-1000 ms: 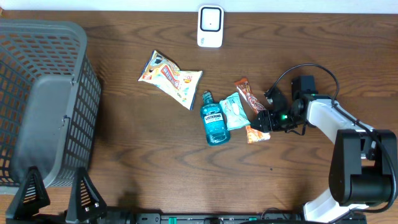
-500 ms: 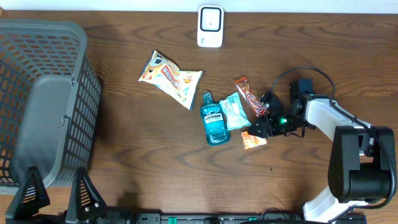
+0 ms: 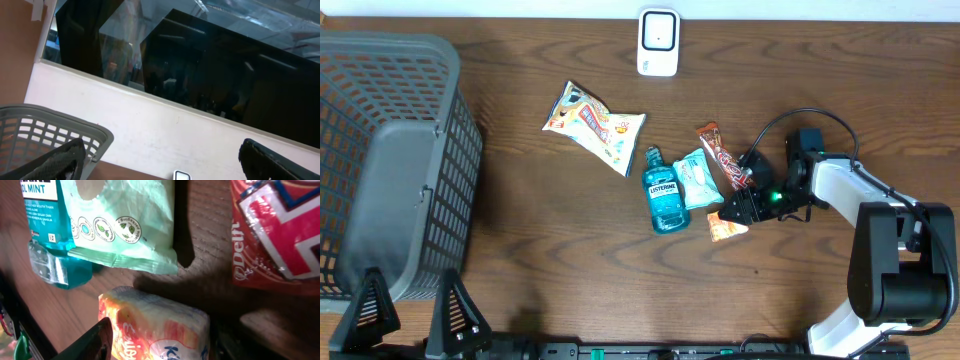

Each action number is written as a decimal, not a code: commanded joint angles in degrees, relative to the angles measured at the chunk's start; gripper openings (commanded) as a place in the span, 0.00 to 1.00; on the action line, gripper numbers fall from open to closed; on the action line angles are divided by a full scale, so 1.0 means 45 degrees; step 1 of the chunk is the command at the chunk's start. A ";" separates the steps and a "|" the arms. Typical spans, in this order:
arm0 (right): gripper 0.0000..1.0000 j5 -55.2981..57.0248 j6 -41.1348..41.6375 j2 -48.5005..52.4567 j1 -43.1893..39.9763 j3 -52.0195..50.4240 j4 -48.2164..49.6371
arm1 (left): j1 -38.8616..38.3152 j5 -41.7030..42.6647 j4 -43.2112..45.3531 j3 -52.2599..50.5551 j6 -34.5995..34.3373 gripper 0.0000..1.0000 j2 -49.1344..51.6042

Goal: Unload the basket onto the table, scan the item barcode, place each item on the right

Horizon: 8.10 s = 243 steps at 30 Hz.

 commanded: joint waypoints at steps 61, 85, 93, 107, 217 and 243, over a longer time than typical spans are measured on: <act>0.02 0.0495 1.0559 -0.7417 0.0622 0.1787 -0.3575 | 0.0063 -0.0345 -0.0005 -0.2448 -0.0019 0.98 -0.0083; 0.02 0.1991 1.2726 -0.8553 0.2579 0.1787 -0.3376 | 0.0063 0.3094 0.2302 -0.7616 0.0073 0.98 -0.0083; 0.02 0.2025 1.2726 -0.8553 0.2579 0.1787 -0.3342 | 0.0063 0.3094 0.4707 -0.9612 0.0063 0.98 -0.0083; 0.02 0.2079 1.2857 -0.8553 0.2579 0.1787 -0.3254 | 0.0063 0.3089 0.4386 -1.0613 0.0063 0.98 -0.0078; 0.01 1.4265 0.2914 0.2064 -0.3308 1.0710 0.1826 | 0.0063 0.3089 0.2875 -1.0613 0.0063 0.98 -0.0063; 0.63 1.3590 0.6397 0.4114 -0.8714 1.0588 0.0398 | 0.0063 0.3089 0.2875 -1.0613 0.0063 0.98 -0.0063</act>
